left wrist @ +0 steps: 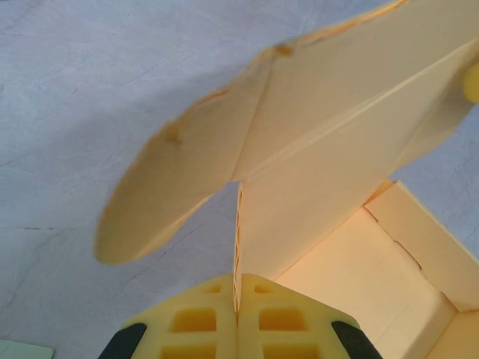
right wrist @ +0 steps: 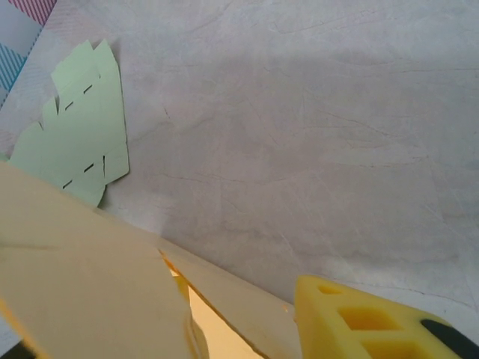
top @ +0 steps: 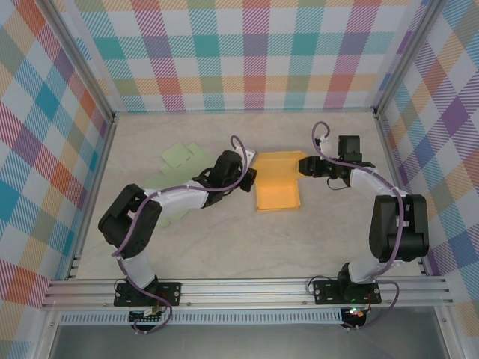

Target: Fold the paper box

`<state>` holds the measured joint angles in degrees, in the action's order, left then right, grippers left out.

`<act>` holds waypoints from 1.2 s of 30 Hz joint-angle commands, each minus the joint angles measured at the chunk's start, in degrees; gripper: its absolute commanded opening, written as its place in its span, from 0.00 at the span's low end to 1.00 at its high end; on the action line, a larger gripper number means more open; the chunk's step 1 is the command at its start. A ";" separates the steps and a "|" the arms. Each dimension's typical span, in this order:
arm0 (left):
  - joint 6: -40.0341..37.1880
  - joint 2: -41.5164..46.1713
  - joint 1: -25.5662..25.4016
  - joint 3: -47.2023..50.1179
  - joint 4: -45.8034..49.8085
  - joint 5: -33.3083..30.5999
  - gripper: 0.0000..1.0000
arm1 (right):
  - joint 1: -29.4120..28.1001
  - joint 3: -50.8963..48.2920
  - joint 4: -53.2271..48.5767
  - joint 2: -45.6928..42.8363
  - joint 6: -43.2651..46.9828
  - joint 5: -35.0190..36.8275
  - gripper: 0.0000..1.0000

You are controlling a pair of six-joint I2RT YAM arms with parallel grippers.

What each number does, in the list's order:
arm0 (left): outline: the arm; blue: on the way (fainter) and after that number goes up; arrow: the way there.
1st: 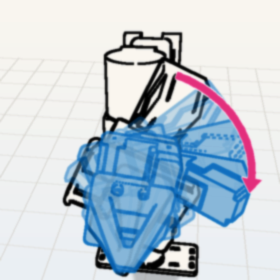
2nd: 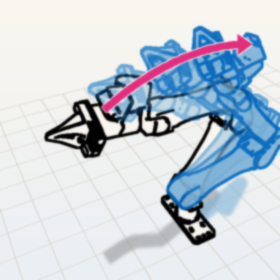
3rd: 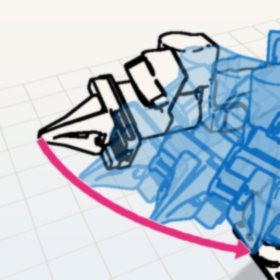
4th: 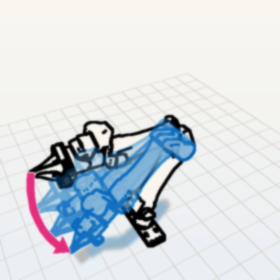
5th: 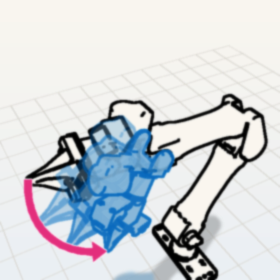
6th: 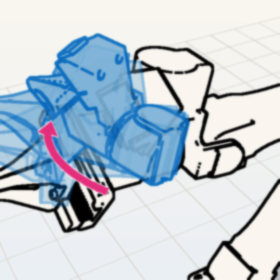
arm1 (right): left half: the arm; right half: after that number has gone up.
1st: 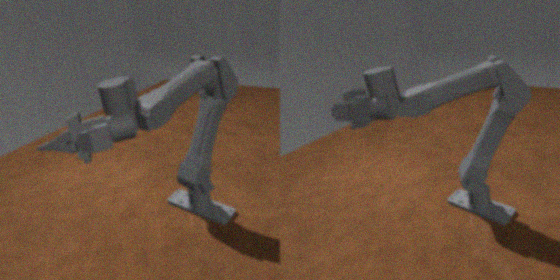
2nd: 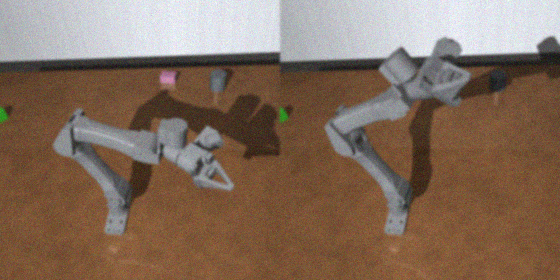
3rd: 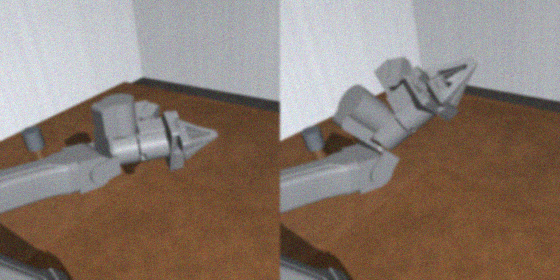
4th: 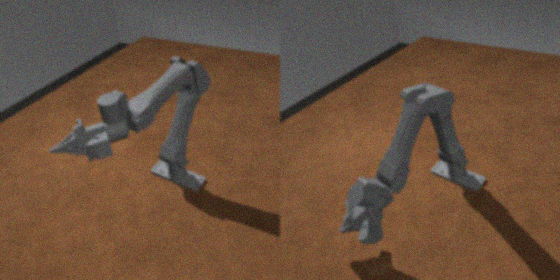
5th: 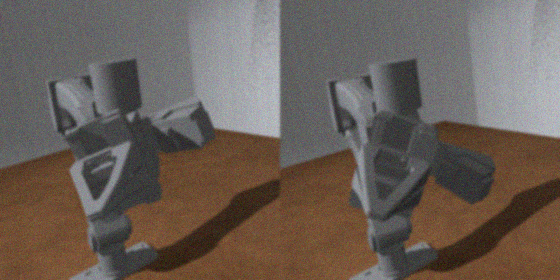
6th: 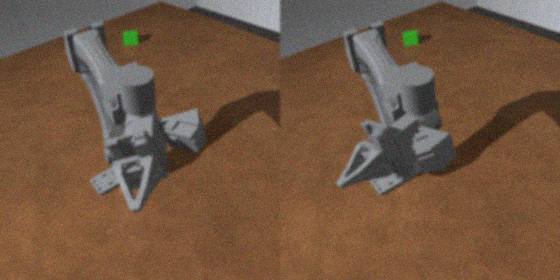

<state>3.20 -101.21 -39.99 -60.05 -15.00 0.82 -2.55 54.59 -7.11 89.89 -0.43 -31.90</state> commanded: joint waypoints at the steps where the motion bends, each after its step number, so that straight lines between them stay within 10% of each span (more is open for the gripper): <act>1: 1.83 -0.93 -0.67 -2.24 -0.55 -3.72 0.00 | -1.67 -1.51 1.03 -3.09 -1.80 1.71 0.40; 36: 17.83 -8.02 -5.64 -10.17 -1.51 -15.22 0.00 | -17.73 -0.43 3.49 -1.29 -16.88 27.68 0.18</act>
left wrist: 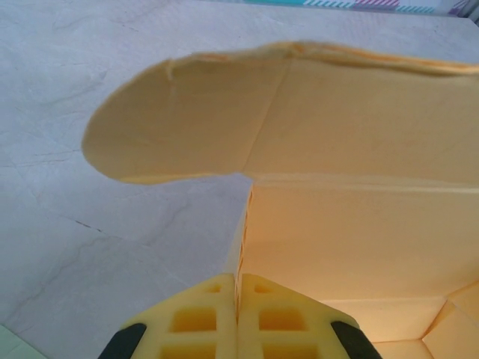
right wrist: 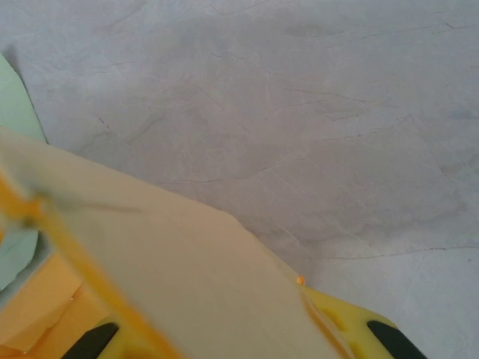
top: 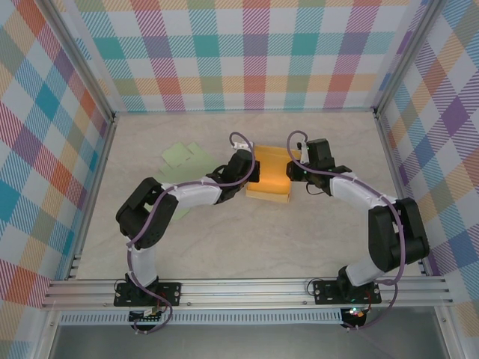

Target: Fold the paper box

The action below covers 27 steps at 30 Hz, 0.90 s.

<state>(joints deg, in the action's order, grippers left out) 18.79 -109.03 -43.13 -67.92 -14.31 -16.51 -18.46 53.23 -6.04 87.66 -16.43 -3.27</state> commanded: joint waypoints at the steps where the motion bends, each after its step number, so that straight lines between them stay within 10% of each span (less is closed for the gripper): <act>1: 2.17 -0.21 -2.58 -2.35 -2.20 2.14 0.00 | -1.96 0.83 2.68 0.96 -0.82 -0.17 0.17; 27: 4.76 -5.74 -2.81 -8.22 -4.15 -5.01 0.00 | -2.99 7.71 8.29 9.62 1.08 5.10 0.16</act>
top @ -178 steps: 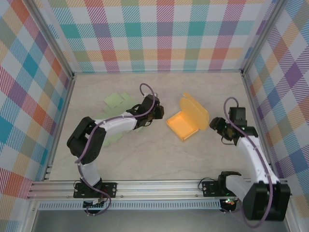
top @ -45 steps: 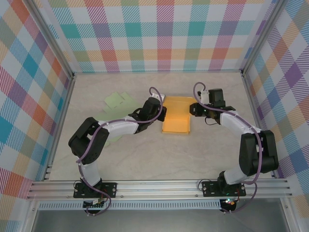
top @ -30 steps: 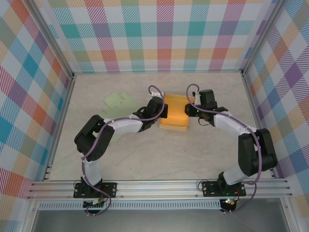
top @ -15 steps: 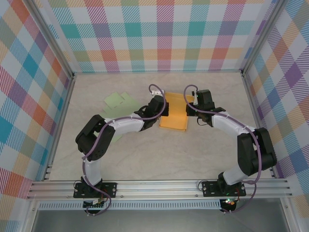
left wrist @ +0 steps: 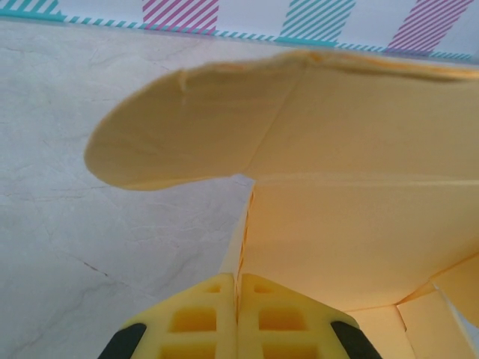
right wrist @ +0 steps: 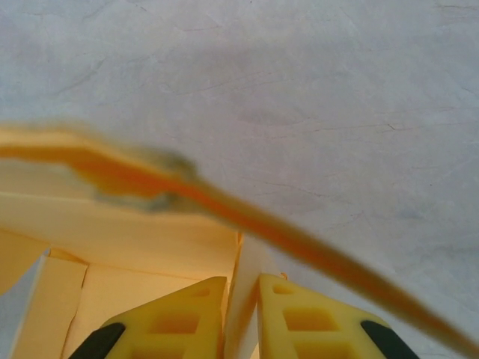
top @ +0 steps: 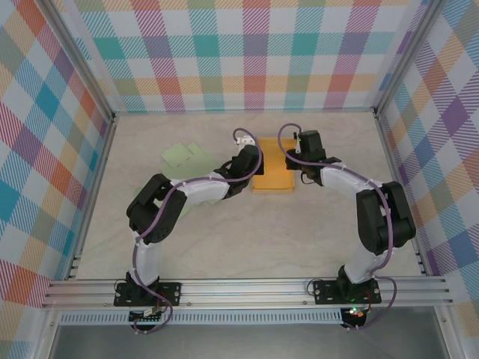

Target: Fold the paper box

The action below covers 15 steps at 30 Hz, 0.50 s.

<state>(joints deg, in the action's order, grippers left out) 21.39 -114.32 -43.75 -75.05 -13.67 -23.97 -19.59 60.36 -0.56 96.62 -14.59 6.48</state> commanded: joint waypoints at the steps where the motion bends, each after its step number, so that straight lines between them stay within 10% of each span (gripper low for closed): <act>1: 2.69 -0.46 -2.20 -0.69 -4.79 2.20 0.00 | -1.85 0.07 3.07 0.60 -0.92 -4.73 0.16; 15: 9.82 -0.11 -2.86 4.25 -5.41 3.59 0.00 | -3.39 -8.09 5.91 -3.36 -2.83 -5.02 0.15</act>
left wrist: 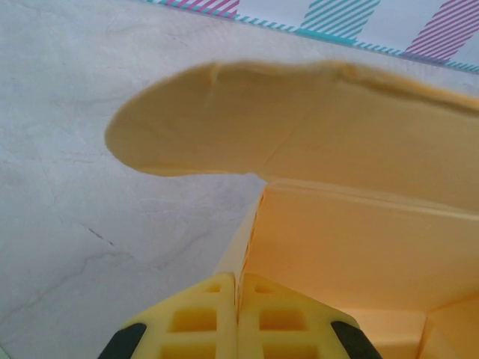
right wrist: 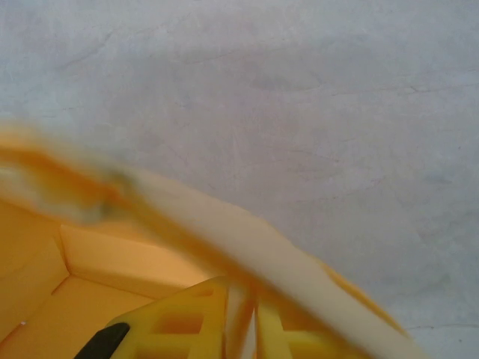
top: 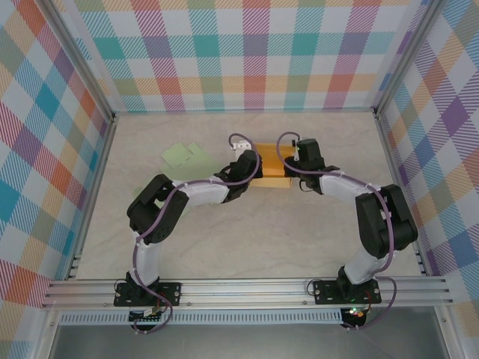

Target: Fold the paper box

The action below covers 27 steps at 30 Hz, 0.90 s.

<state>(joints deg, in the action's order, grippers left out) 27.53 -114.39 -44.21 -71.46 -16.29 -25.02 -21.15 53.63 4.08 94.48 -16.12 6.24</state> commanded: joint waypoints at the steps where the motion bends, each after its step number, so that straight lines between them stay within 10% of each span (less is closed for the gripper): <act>1: 3.85 0.05 -2.56 0.82 -2.82 4.83 0.00 | -1.94 -1.65 1.28 -1.45 -1.28 -4.70 0.15; 27: 3.79 8.13 -3.92 19.47 -13.78 13.97 0.17 | -5.52 -18.15 9.32 -10.34 -1.82 -2.00 0.18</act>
<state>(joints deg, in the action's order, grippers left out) 30.98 -106.56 -45.74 -54.85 -29.19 -18.24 -24.77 37.93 14.17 84.29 -17.56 7.07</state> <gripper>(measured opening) 0.160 0.177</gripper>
